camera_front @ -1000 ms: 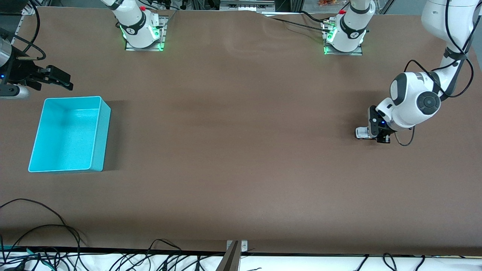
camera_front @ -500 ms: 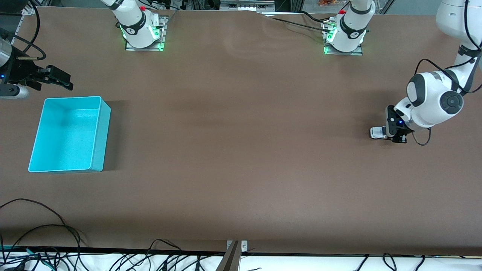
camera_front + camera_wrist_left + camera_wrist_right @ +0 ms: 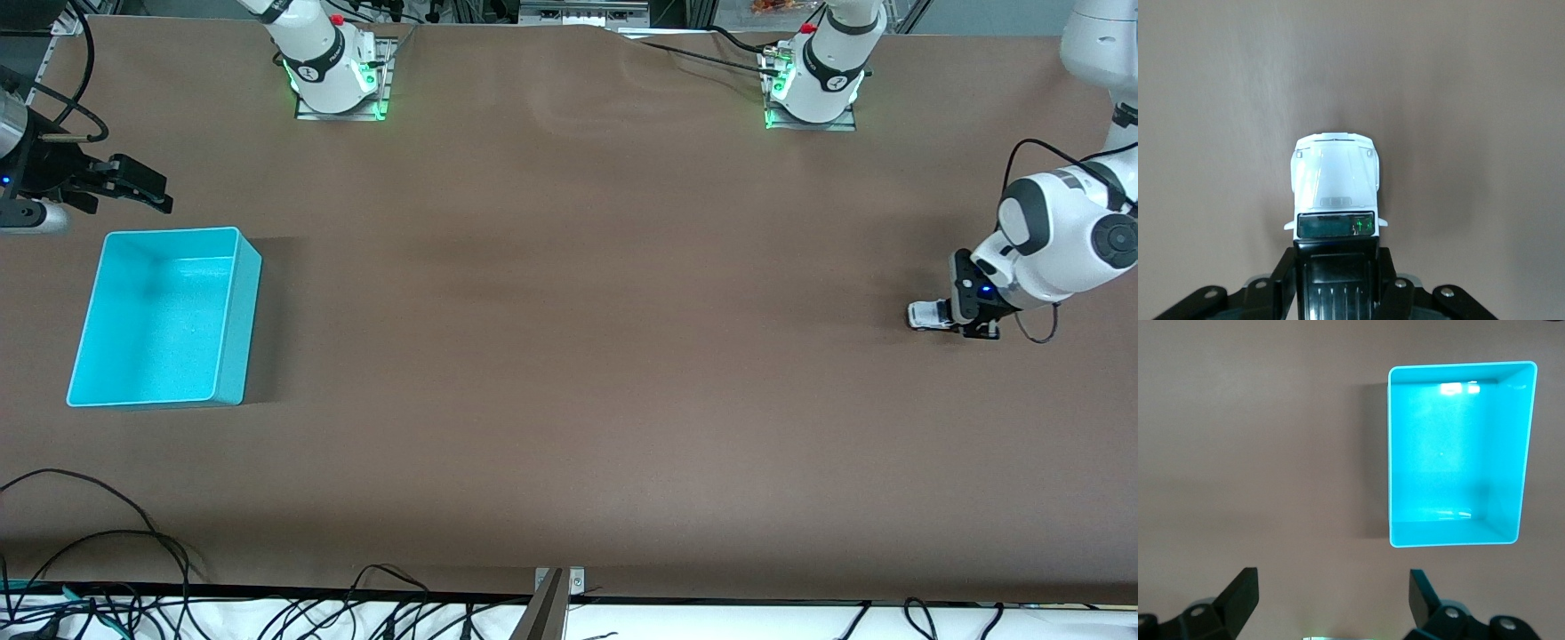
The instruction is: Wind and store white jeep toy
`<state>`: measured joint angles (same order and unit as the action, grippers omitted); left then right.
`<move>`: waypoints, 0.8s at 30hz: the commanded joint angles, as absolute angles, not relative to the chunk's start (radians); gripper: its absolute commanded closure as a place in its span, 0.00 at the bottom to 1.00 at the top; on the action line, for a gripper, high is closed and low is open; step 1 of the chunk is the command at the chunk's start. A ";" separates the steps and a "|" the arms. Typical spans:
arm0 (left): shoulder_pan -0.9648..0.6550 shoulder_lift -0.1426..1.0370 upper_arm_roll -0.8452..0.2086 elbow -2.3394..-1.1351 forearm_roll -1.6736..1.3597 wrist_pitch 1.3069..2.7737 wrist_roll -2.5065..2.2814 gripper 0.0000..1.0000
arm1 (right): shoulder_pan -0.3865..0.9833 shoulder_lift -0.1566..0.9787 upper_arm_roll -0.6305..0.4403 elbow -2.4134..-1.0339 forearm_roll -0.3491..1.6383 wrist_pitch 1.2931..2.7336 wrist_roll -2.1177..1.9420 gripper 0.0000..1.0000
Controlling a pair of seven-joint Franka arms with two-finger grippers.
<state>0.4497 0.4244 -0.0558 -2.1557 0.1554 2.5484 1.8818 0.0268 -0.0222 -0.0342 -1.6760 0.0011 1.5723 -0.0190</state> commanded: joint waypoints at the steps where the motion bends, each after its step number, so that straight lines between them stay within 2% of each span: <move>1: 0.495 0.468 -0.049 -2.112 0.183 2.528 1.927 1.00 | 0.026 -0.020 -0.035 -1.661 -0.006 1.555 -0.028 0.00; 13: 0.522 0.500 -0.040 -2.053 0.181 2.507 1.957 1.00 | 0.028 -0.021 -0.035 -1.660 -0.006 1.555 -0.026 0.00; 14: 0.522 0.500 -0.041 -2.045 0.181 2.507 1.959 0.91 | 0.028 -0.020 -0.035 -1.660 -0.006 1.557 -0.026 0.00; 15: 0.522 0.497 -0.041 -2.037 0.181 2.505 1.957 0.66 | 0.028 -0.020 -0.035 -1.660 -0.006 1.555 -0.026 0.00; 17: 0.522 0.494 -0.043 -2.014 0.181 2.482 1.960 0.00 | 0.028 -0.020 -0.035 -1.660 -0.006 1.555 -0.026 0.00; 24: 0.489 0.488 -0.055 -1.844 0.179 2.237 1.950 0.00 | 0.028 -0.020 -0.035 -1.660 -0.006 1.555 -0.026 0.00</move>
<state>0.5120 0.4729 -0.0465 -1.9909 0.1554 2.4024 1.9440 0.0269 -0.0222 -0.0342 -1.6759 0.0011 1.5723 -0.0190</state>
